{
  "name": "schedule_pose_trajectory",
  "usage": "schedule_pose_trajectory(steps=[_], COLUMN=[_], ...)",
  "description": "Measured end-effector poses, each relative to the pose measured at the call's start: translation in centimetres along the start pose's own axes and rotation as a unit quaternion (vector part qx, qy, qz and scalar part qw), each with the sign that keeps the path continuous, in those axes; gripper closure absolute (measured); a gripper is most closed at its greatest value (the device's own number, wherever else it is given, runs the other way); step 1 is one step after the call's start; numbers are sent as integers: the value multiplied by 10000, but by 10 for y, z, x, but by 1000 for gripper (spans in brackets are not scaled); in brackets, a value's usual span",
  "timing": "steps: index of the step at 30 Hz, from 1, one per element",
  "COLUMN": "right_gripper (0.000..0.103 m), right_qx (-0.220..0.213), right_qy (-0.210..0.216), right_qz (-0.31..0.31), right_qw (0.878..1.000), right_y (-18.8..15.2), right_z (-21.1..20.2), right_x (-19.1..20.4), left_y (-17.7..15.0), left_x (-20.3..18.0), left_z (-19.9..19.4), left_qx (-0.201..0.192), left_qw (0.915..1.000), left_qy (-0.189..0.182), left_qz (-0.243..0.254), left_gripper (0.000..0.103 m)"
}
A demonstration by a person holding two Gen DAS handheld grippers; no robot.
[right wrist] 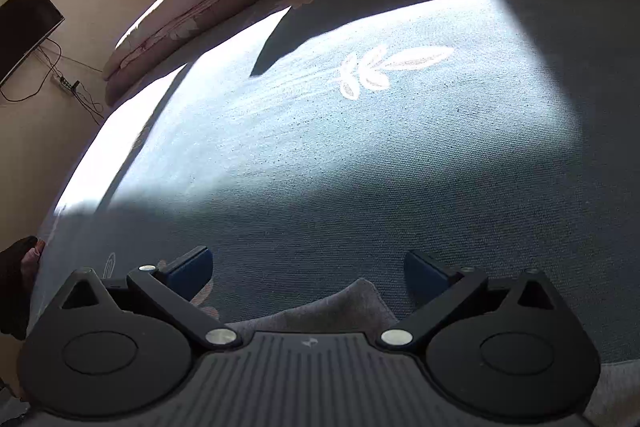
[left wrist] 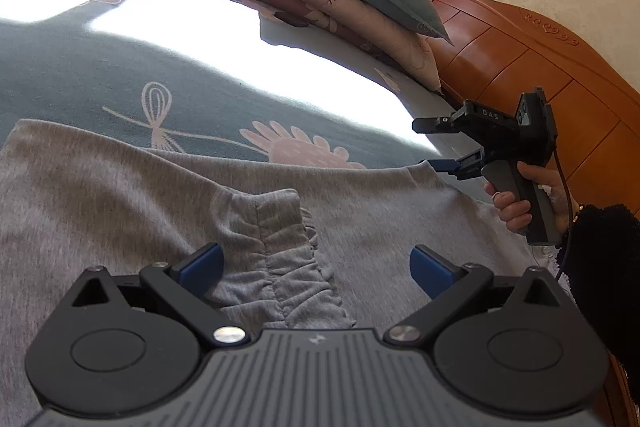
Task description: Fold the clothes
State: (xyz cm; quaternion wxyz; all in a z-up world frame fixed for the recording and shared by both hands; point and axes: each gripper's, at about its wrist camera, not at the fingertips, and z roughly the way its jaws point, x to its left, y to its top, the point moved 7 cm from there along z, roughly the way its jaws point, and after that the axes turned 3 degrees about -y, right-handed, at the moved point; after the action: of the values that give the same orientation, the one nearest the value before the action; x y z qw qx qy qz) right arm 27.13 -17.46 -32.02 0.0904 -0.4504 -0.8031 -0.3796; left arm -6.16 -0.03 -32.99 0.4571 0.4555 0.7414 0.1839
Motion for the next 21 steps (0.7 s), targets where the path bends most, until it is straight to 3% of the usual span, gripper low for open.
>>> schedule_pose_trajectory(steps=[3, 8, 17, 21], right_gripper=[0, 0, 0, 0], right_qx=[58, 135, -145, 28], right_qy=[530, 961, 1183, 684], right_qz=[-108, -523, -437, -336], right_qw=[9985, 9939, 9919, 9971], right_y=[-4, -15, -18, -23], right_z=[-12, -35, -54, -20], right_x=[8, 20, 24, 15], left_y=[0, 1, 0, 0], left_x=[0, 0, -1, -3], left_z=[0, 0, 3, 4], left_qx=[6, 6, -6, -4], left_qw=[10000, 10000, 10000, 9999], left_qy=[-11, -37, -5, 43], left_qz=[45, 2, 72, 128], left_gripper=[3, 3, 1, 1])
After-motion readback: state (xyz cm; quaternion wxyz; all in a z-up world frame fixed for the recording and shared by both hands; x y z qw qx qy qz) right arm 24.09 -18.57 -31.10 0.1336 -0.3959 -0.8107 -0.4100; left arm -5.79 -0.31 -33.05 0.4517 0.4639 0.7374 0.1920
